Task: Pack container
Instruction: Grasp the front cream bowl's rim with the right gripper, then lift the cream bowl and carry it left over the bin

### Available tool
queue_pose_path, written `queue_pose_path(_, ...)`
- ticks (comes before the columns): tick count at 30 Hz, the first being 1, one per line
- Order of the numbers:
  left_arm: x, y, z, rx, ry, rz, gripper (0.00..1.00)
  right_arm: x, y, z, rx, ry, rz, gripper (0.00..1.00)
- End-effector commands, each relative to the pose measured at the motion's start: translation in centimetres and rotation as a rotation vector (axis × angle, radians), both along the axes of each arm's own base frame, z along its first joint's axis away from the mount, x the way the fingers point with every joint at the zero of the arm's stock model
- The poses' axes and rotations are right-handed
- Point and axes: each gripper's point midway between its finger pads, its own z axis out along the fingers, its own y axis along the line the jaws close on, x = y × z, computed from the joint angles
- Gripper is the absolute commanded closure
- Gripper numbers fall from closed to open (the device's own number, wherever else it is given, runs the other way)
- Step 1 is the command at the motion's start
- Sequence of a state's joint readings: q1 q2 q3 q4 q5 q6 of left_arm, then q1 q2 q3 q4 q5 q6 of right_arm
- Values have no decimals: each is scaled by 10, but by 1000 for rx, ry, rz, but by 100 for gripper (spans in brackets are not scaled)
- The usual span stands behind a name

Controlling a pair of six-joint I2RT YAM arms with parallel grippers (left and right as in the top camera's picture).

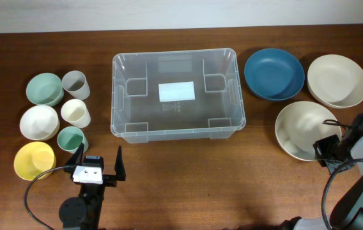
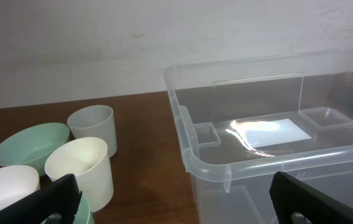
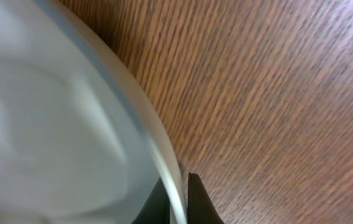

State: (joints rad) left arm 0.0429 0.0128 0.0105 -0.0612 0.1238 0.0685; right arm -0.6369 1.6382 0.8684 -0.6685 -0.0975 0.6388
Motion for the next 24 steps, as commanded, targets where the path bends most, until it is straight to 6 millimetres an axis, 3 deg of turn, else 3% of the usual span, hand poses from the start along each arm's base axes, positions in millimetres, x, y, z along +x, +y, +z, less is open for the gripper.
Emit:
queue_pose_path(1, 0, 0, -1, 15, -1, -1, 1, -15, 12, -16, 88, 37, 3, 96)
queue_pose_path(14, 0, 0, -1, 15, 0, -1, 1, -18, 19, 8, 359, -258, 68, 96)
queue_pose_path(24, 0, 0, -1, 15, -1, -1, 1, -3, 23, 34, 436, -501, 137, 96)
